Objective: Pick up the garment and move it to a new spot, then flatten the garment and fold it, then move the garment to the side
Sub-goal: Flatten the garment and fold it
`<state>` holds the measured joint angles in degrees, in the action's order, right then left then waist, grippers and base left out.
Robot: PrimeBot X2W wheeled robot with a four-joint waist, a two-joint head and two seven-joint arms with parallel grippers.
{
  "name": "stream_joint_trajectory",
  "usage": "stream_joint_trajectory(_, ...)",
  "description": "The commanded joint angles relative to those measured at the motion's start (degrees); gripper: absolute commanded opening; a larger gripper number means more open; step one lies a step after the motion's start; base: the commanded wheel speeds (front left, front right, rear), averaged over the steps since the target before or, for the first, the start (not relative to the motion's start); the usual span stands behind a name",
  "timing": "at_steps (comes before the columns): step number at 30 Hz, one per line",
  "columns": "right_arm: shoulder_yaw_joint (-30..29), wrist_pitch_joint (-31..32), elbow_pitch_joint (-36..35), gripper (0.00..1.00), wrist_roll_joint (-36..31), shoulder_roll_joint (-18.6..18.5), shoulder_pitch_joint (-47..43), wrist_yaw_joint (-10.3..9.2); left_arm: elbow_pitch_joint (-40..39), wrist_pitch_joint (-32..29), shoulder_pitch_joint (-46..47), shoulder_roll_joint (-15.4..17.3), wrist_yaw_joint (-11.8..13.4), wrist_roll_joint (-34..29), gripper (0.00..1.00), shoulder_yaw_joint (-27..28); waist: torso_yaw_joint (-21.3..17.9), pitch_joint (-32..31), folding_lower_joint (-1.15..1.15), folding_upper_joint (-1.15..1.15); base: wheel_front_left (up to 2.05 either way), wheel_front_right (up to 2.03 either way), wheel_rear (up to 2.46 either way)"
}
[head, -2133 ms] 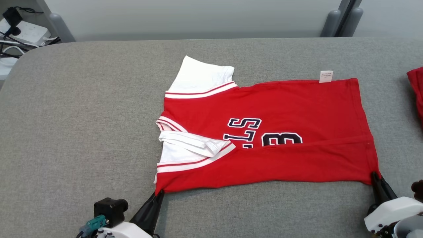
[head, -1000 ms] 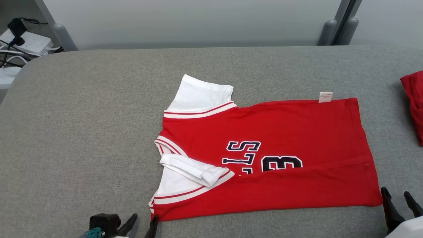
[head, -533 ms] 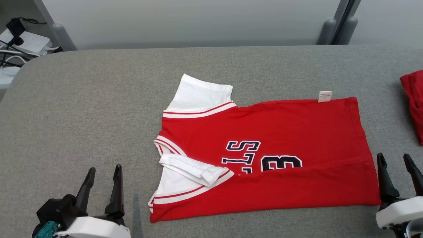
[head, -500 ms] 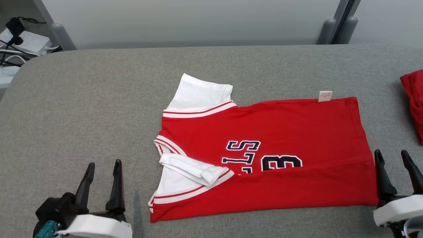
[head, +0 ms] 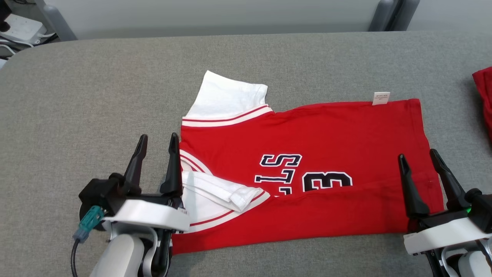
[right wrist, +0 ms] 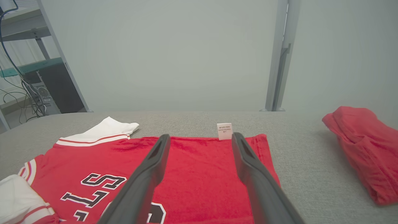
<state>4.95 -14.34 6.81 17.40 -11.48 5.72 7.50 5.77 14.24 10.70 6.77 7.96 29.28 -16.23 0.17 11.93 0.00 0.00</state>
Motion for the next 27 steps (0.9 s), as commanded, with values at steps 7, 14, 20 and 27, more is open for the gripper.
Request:
stream_joint_trajectory(7,2.2,-0.7,-1.4,1.00,0.7,-1.2,3.1,-0.01,8.1,-1.6,13.1,-0.3,-4.1,-0.7,1.00,-1.0,-1.4,3.8,0.00,0.00,0.00,0.00,0.00)
stream_joint_trajectory(14,3.4,-0.7,-2.3,1.00,0.8,-1.6,4.9,-0.01,15.8,-6.5,23.8,0.3,-6.0,-2.1,1.00,-3.2,-2.9,7.6,0.00,0.00,0.00,0.00,0.00)
stream_joint_trajectory(20,4.8,-0.7,-2.4,1.00,1.0,-2.1,6.6,-0.01,25.9,-11.8,34.2,-0.1,-7.5,-1.5,1.00,-3.8,-4.2,10.6,0.00,0.00,0.00,0.00,0.00)
stream_joint_trajectory(27,6.2,-0.7,-2.8,1.00,1.0,-3.3,7.9,-0.01,37.5,-18.8,45.2,-0.7,-8.0,-0.9,1.00,-4.5,-5.2,13.6,0.00,0.00,0.00,0.00,0.00)
